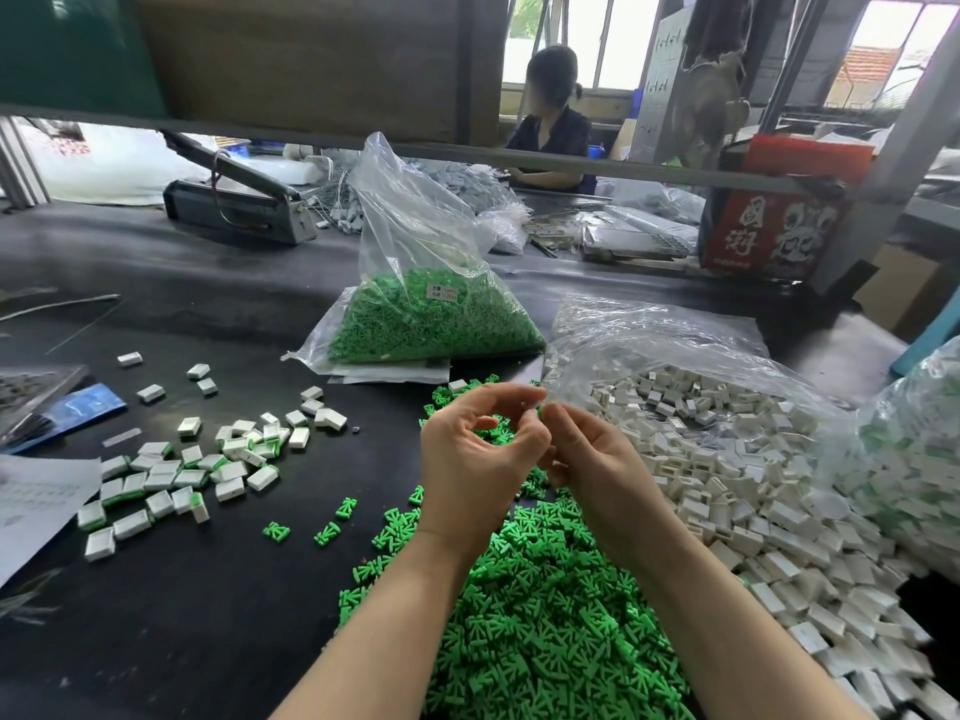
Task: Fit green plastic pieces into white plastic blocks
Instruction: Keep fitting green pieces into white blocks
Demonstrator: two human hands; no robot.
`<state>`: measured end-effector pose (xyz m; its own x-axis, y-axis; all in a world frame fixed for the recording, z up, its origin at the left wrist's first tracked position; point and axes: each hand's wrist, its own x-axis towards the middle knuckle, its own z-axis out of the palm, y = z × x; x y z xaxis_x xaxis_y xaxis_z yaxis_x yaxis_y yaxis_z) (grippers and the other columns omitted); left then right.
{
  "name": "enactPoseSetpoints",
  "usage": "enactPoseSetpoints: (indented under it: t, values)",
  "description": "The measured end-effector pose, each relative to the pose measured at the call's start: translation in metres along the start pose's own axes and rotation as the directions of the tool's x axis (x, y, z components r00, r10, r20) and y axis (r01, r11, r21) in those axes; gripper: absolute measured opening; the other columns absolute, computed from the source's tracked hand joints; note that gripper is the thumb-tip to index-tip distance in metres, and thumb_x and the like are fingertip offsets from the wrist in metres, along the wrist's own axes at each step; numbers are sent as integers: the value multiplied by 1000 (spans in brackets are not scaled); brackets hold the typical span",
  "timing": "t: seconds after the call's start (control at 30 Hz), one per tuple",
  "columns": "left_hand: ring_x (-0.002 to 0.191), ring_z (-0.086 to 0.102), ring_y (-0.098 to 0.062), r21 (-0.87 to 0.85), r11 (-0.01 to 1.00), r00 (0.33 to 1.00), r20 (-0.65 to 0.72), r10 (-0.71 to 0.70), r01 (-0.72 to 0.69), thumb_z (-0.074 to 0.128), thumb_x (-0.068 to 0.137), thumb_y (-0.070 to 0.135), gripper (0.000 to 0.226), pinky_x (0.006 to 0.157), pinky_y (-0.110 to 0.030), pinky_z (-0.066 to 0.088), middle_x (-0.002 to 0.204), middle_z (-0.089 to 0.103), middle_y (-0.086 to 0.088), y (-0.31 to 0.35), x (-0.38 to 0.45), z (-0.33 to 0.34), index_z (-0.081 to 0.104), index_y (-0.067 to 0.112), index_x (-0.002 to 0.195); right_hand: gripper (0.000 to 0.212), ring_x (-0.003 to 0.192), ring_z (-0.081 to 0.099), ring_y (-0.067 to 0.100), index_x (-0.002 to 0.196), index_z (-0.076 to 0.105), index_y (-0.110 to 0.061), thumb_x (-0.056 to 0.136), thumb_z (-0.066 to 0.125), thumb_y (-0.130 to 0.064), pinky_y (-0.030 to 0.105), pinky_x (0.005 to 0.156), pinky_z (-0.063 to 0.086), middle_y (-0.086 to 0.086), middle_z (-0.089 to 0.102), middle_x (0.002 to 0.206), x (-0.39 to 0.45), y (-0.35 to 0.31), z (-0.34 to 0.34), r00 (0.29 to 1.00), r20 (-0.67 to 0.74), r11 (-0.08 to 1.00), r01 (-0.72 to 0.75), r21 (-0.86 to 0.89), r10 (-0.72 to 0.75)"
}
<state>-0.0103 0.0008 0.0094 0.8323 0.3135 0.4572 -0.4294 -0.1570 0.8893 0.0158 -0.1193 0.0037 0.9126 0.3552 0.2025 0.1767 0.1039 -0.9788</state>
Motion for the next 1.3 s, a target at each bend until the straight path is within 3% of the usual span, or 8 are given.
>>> enactPoseSetpoints:
  t: [0.1, 0.27, 0.47, 0.6, 0.83, 1.0, 1.13, 1.3]
  values:
    - [79, 67, -5, -22, 1000, 999, 30, -20, 20, 66, 76, 18, 18, 78, -14, 46, 81, 75, 8, 0, 1, -2, 77, 18, 90, 33, 64, 43, 7, 95, 76, -27, 84, 61, -54, 24, 57, 34, -8, 55, 68, 0, 0, 0, 1000, -15, 1000, 5, -20, -5]
    - [83, 69, -18, -94, 991, 995, 36, -88, 92, 67, 77, 18, 20, 83, -47, 58, 83, 76, 1, 3, 1, -3, 78, 15, 93, 43, 64, 41, 9, 91, 75, -28, 75, 60, -64, 26, 57, 33, -12, 57, 66, 1, -2, -1, 1000, 14, 1000, 5, -3, -5]
    - [80, 69, -15, -77, 993, 995, 33, -91, 94, 66, 76, 19, 17, 89, -56, 53, 83, 76, 3, 5, 1, -3, 78, 20, 88, 47, 64, 42, 6, 90, 74, -28, 77, 58, -69, 26, 58, 33, -13, 60, 68, 0, -1, -1, 998, 50, 1000, 26, 0, -26]
    - [72, 67, -8, -75, 994, 996, 25, -82, 83, 66, 74, 18, 15, 88, -52, 53, 78, 75, 5, 5, 0, -1, 77, 22, 83, 40, 63, 42, 6, 91, 74, -29, 78, 57, -63, 25, 57, 33, -14, 57, 67, 1, 0, -2, 999, 31, 1000, 24, -16, -24]
    - [63, 65, -10, -163, 983, 996, 35, -81, 85, 64, 72, 7, 17, 64, -30, 57, 72, 73, -2, 2, 1, 0, 75, 10, 84, 41, 61, 44, 5, 94, 75, -28, 79, 58, -61, 24, 55, 36, -11, 54, 65, 2, 2, -3, 1000, 9, 997, 28, -66, -28]
    - [64, 65, -21, -261, 960, 994, 62, -87, 100, 64, 77, 0, 14, 61, -38, 59, 76, 70, -14, 1, 1, -1, 72, 0, 88, 27, 61, 44, 5, 92, 73, -26, 91, 55, -46, 26, 55, 36, -13, 54, 65, 1, 2, -4, 998, 29, 995, 54, -83, -52]
    - [56, 66, -17, -280, 955, 995, 65, -78, 93, 61, 81, -15, 16, 52, -27, 55, 70, 71, -14, -1, 0, 0, 72, -3, 83, 32, 63, 47, 1, 108, 70, -14, 93, 52, -36, 19, 55, 40, -15, 59, 67, 0, 1, -2, 998, 5, 995, 65, -81, -65]
    - [66, 70, -14, -266, 959, 994, 71, -78, 94, 65, 79, -7, 21, 60, -22, 55, 75, 75, -8, -4, 2, 1, 77, 10, 81, 34, 85, 42, 26, 105, 74, -13, 85, 60, -37, 37, 66, 34, 27, 52, 87, -1, 0, 1, 1000, 17, 995, -5, 105, 3]
